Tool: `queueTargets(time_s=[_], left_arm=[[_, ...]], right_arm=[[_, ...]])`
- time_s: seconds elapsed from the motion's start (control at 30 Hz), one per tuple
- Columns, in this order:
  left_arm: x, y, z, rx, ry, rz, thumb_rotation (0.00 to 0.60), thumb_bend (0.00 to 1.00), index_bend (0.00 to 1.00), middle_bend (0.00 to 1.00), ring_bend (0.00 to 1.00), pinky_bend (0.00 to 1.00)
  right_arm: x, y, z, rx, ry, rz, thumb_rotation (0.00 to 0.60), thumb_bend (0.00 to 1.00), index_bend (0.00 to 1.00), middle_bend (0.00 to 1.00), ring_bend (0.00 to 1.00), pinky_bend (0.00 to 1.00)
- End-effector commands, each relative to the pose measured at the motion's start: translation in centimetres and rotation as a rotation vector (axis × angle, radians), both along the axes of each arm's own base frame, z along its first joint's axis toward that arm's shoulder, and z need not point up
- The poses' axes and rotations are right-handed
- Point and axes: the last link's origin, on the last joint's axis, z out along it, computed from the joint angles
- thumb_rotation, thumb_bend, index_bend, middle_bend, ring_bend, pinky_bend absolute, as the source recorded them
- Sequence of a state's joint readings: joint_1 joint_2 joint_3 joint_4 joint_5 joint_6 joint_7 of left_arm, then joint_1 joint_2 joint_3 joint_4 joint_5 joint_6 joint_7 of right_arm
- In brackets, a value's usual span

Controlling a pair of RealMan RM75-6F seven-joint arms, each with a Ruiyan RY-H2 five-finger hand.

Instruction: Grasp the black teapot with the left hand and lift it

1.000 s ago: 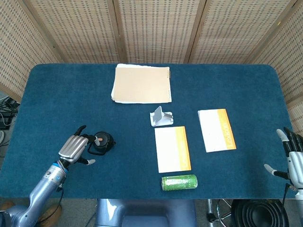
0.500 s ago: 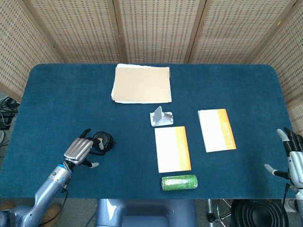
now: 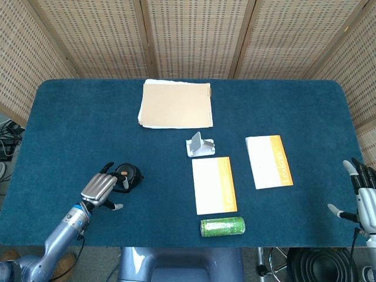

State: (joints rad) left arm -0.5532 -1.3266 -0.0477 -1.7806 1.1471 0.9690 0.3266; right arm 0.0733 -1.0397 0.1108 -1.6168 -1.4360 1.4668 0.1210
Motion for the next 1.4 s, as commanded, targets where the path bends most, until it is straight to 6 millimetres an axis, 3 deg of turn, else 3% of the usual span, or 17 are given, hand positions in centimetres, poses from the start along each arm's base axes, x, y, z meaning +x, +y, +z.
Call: queueTargets(time_s=[0.03,1.4], left_arm=[[-0.1,-0.1,-0.2,-0.006,0.009,0.001,0.600,0.00,0.47,0.44,0.38,0.00],[-1.2,-1.2,-2.4,-0.009,0.082,0.034,0.600,0.00,0.49,0.46,0.39,0.00]], right_arm=[[0.0,0.0,0.0,0.001,0.000,-0.001,0.600,0.00,0.00,0.00,0.00,0.00],[0.1,0.0,-0.2,0.006,0.002,0.000,0.600,0.00,0.00,0.00,0.00,0.00]])
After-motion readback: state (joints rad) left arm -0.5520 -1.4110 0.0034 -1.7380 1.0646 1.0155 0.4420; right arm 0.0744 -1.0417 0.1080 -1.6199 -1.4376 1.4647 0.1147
